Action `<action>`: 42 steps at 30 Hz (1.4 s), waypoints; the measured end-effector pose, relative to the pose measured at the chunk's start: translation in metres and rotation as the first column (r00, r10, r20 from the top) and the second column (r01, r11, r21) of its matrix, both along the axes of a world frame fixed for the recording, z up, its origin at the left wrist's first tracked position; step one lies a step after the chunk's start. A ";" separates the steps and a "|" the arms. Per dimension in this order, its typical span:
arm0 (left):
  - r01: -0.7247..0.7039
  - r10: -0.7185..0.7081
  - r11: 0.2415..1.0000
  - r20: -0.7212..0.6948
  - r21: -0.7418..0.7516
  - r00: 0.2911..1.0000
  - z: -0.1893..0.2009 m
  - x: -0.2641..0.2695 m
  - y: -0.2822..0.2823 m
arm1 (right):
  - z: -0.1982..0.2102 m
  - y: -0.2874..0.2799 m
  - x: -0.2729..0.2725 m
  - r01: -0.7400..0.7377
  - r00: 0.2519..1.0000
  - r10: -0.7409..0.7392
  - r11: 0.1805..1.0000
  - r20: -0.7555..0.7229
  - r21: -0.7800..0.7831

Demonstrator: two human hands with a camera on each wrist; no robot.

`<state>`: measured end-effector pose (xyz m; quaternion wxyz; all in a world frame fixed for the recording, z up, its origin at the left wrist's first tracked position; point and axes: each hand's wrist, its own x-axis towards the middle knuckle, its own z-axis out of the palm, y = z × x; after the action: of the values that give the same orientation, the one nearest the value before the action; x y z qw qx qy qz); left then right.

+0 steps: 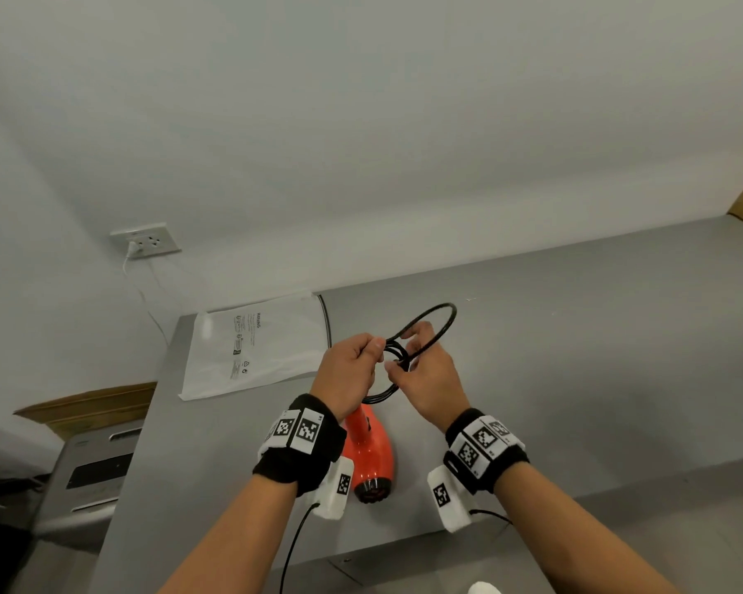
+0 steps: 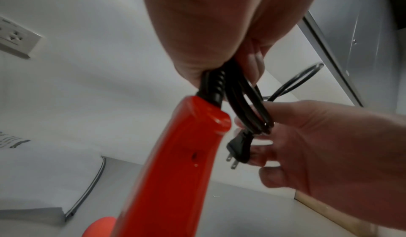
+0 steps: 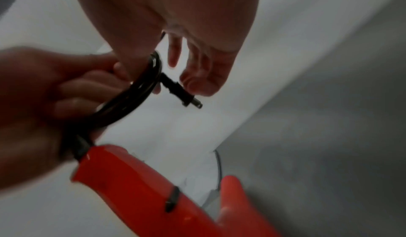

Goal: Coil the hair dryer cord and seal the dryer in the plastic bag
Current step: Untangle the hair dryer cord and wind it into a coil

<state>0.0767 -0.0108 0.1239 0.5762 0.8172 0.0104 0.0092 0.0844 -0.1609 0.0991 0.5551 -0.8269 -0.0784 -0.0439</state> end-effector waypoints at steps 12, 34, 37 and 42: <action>-0.031 0.032 0.999 -0.024 0.023 0.999 -0.002 0.007 0.011 | -0.021 -0.030 -0.006 -0.303 0.911 0.340 0.936 -0.232 0.181; -0.078 0.076 0.997 -0.054 -0.030 0.996 -0.006 0.020 0.009 | -0.008 -0.092 -0.022 0.261 0.908 0.042 0.722 -0.417 0.641; -0.080 0.079 0.996 -0.040 -0.028 0.996 -0.004 0.020 0.003 | 0.022 -0.054 -0.034 0.088 0.961 0.112 0.746 -0.254 0.660; -0.073 0.073 0.997 -0.019 -0.013 0.997 -0.003 0.019 -0.005 | 0.029 -0.013 -0.035 0.052 0.996 -0.016 0.897 -0.085 0.438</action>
<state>0.0957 -0.0157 0.1213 0.5808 0.8125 0.0457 0.0224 0.0494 -0.1742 0.1285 0.7293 -0.6825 -0.0298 -0.0375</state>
